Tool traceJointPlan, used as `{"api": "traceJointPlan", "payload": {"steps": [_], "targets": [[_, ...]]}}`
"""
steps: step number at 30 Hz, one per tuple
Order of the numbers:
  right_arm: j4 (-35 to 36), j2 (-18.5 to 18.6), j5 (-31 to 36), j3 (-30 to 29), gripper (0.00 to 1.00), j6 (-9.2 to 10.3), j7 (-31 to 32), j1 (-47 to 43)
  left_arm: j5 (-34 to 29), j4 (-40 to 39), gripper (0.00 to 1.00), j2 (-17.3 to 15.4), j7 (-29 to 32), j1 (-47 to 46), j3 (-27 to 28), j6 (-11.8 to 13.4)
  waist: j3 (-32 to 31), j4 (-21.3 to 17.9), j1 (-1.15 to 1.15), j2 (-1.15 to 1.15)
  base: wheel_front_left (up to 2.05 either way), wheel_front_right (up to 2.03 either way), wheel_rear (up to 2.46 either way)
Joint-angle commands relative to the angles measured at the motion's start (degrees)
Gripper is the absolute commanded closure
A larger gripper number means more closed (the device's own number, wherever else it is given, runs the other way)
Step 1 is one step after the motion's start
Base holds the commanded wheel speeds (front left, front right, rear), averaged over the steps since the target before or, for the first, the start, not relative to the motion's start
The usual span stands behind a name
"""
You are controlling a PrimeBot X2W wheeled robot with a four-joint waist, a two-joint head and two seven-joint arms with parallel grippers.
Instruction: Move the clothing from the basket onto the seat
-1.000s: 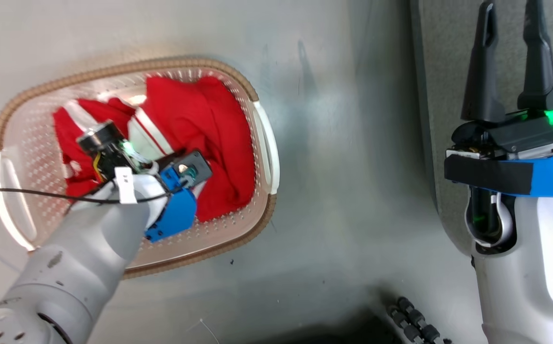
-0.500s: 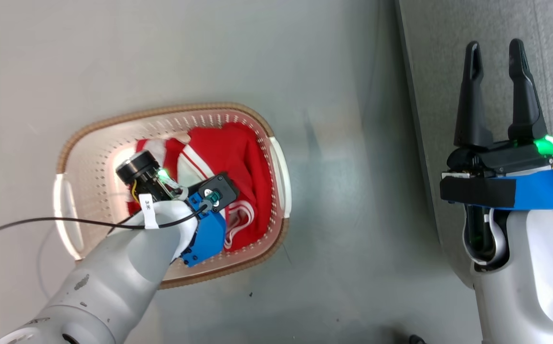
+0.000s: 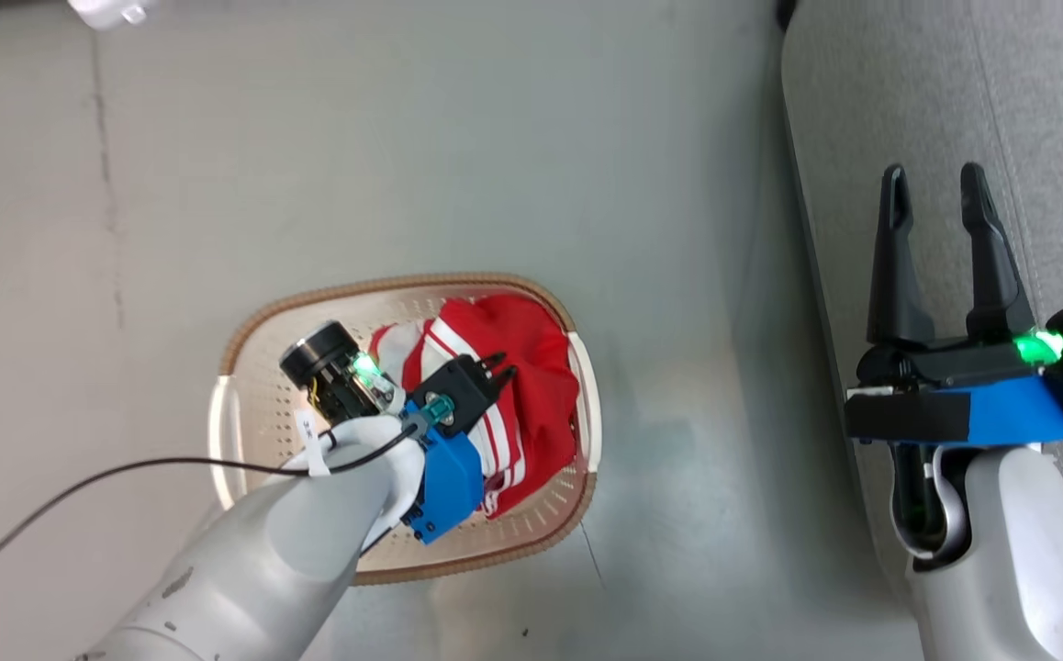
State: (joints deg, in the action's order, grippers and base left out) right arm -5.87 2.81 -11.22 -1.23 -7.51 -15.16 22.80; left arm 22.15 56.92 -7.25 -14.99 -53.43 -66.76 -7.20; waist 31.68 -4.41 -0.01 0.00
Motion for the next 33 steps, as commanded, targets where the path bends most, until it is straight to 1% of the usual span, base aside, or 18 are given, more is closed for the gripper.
{"api": "traceJointPlan", "payload": {"steps": [1,13,19,25,33], "targets": [[-0.3,0.1,0.4,-0.2,0.00,0.04,0.0,-1.1,0.3,-1.2,1.00,-0.3,-0.3,1.1,0.7,0.4,-2.6,1.5,0.01,0.00,0.00,0.00,0.00],[-2.2,0.1,0.7,-0.5,0.00,0.04,0.0,-5.5,0.2,-10.2,1.00,-1.6,-0.3,5.3,5.7,1.6,-11.3,4.1,0.01,0.00,0.00,0.00,0.00],[-3.0,0.1,0.7,-0.6,0.00,0.03,0.0,-7.7,0.4,-14.1,1.00,-2.4,-0.3,5.5,8.2,2.2,-15.5,4.9,0.01,0.00,0.00,0.00,0.00],[-3.7,0.1,0.2,-0.2,0.00,0.04,0.0,-9.8,1.0,-16.3,1.00,-2.6,-0.3,4.7,10.1,2.6,-19.4,5.3,0.01,0.00,0.00,0.00,0.00],[-4.4,0.1,-0.5,0.2,0.00,0.04,0.0,-12.9,1.7,-18.3,1.00,-2.5,0.3,3.6,10.6,3.0,-24.0,5.7,0.01,0.00,0.00,0.00,0.00]]}}
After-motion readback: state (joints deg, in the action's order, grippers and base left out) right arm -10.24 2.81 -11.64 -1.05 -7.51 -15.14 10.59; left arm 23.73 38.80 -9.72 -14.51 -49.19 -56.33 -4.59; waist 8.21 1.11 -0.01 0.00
